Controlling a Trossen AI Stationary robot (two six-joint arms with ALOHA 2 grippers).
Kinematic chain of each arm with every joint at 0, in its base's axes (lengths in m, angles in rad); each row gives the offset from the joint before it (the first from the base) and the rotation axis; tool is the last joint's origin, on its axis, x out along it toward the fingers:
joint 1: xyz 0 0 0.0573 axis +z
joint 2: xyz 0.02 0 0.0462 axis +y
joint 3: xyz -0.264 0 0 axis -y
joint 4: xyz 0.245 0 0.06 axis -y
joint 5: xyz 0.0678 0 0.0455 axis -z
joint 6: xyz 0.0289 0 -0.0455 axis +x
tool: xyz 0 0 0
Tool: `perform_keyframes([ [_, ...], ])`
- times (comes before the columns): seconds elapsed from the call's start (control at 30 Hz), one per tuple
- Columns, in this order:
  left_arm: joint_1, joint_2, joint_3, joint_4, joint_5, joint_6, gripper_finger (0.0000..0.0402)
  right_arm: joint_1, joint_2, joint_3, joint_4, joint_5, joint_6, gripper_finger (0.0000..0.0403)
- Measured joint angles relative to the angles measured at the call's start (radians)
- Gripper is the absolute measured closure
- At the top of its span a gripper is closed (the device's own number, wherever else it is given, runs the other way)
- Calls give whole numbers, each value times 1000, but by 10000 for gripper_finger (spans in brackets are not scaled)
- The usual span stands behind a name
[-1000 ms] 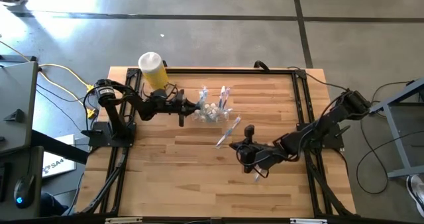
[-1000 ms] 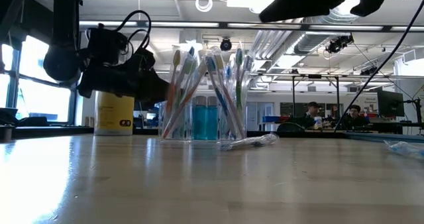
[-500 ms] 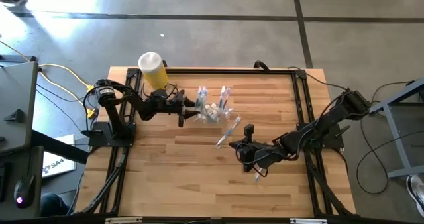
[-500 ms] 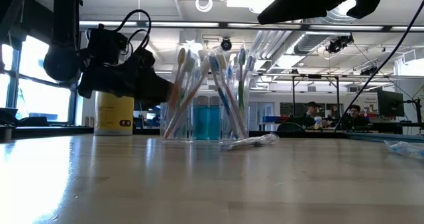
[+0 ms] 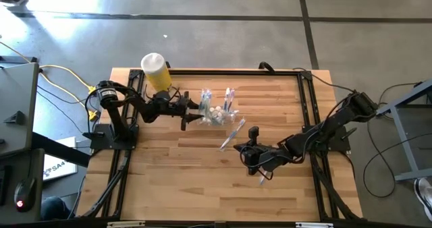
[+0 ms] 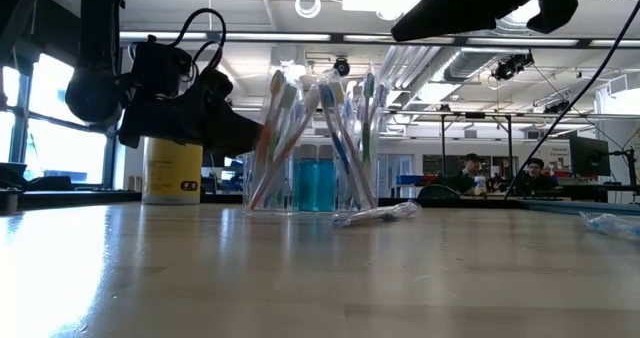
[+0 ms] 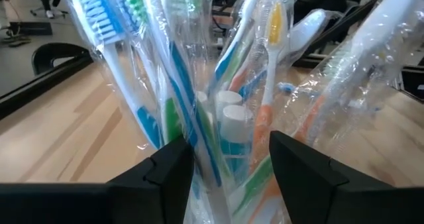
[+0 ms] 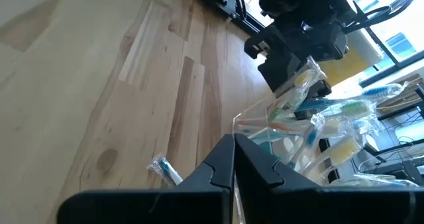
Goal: Pick & Place toothbrushing station
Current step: Put the blue toothbrush into the transparent organizer
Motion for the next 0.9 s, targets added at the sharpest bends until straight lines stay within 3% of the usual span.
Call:
perform_keyframes([
  [0.5,-1,-4,0,31,-20,171,211,0,0,0,-2,0,1,400],
  [0.9,-30,-16,0,6,-20,187,211,-50,0,0,-20,-67,40,400],
])
